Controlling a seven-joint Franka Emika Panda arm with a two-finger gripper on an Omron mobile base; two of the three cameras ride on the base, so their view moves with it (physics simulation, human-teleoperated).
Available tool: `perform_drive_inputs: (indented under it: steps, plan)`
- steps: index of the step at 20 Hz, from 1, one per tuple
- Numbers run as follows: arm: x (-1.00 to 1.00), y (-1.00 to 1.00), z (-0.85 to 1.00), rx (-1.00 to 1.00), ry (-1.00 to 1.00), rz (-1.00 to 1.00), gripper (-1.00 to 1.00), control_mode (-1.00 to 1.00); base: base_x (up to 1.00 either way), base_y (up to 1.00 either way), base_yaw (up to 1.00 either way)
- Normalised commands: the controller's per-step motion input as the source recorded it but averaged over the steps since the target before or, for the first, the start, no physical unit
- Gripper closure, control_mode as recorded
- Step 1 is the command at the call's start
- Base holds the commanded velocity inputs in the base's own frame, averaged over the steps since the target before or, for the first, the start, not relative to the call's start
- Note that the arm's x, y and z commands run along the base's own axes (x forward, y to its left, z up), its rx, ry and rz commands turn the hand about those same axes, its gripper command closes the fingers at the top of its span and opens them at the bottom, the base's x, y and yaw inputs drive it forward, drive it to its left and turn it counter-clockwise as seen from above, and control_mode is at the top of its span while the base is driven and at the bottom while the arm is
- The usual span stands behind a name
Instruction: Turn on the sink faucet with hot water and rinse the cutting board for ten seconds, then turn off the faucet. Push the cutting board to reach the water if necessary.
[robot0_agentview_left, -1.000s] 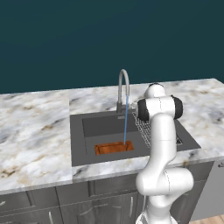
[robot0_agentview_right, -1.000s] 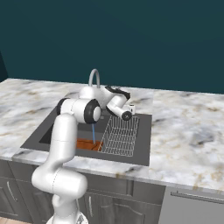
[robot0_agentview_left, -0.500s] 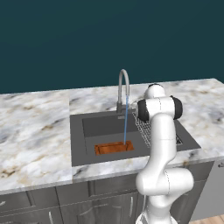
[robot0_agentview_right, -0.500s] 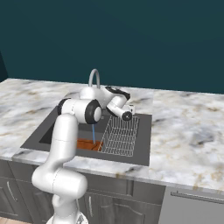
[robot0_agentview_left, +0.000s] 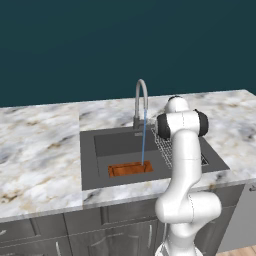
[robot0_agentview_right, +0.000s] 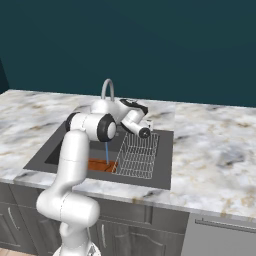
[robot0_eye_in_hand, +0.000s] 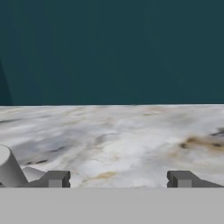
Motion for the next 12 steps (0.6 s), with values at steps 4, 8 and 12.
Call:
perform_drive_inputs:
  steps: [4,8,12]
  plan:
    - [0.07,0.37,0.08,0.00,0.00,0.00,-1.00,-1.00,0.00,0.00,0.00]
    - [0.10,0.37,0.13,0.00,-0.01,0.00,-1.00,-1.00,0.00,0.00,0.00]
    - [0.11,0.36,0.15,0.00,-0.02,0.00,-1.00,-1.00,0.00,0.00,0.00]
